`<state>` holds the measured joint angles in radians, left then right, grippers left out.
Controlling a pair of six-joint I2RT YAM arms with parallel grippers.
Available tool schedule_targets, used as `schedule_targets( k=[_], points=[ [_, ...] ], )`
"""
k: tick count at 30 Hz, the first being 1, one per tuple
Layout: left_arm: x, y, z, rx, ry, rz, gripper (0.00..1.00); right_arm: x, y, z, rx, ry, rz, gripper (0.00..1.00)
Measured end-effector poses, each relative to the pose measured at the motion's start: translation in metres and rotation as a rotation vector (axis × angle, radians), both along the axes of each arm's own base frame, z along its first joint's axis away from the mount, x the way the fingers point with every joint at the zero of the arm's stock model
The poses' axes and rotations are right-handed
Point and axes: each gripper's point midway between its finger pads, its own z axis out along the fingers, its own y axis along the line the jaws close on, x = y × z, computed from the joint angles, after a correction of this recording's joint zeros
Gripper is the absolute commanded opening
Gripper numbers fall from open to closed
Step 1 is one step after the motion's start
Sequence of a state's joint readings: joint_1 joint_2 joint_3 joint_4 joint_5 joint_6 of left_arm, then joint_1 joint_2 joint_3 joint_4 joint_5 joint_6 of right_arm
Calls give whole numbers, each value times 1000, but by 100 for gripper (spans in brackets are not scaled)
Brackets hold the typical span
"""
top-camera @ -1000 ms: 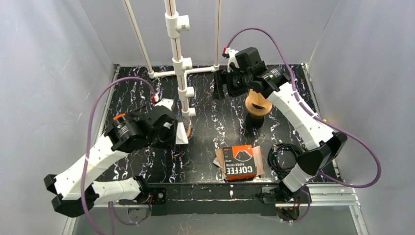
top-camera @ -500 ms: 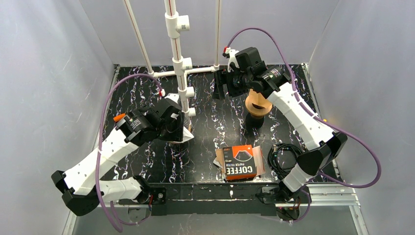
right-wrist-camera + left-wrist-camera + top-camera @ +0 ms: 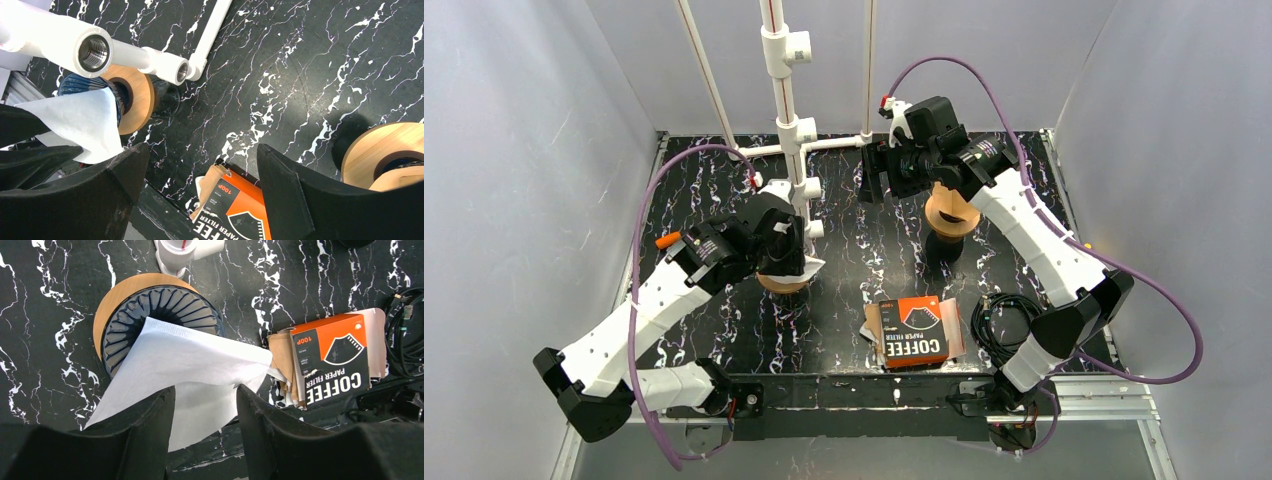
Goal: Place the coffee filter in the dripper
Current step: Adjust the coffee filter in the coffee dripper.
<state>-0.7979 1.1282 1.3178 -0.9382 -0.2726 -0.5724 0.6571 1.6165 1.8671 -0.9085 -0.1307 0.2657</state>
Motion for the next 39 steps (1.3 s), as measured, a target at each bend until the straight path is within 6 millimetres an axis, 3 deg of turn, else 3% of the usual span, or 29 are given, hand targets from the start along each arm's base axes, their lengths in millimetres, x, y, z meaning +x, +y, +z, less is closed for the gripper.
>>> schedule_targets(
  k=[7,15,20,30,39],
  points=[
    [10,9,-4,30,-19,14,41,0,0,0,2,1,3,87],
    [24,14,-10,87,-29,13,43,-1,1,0,3,4,5,87],
    [30,14,-20,130,-7,4,49,-2,0,-7,-7,18,5,88],
    [32,17,-28,180,12,-24,76,-3,0,-10,-10,24,7,88],
    [31,17,-31,196,22,-43,79,-3,0,-10,-9,24,8,88]
  ],
)
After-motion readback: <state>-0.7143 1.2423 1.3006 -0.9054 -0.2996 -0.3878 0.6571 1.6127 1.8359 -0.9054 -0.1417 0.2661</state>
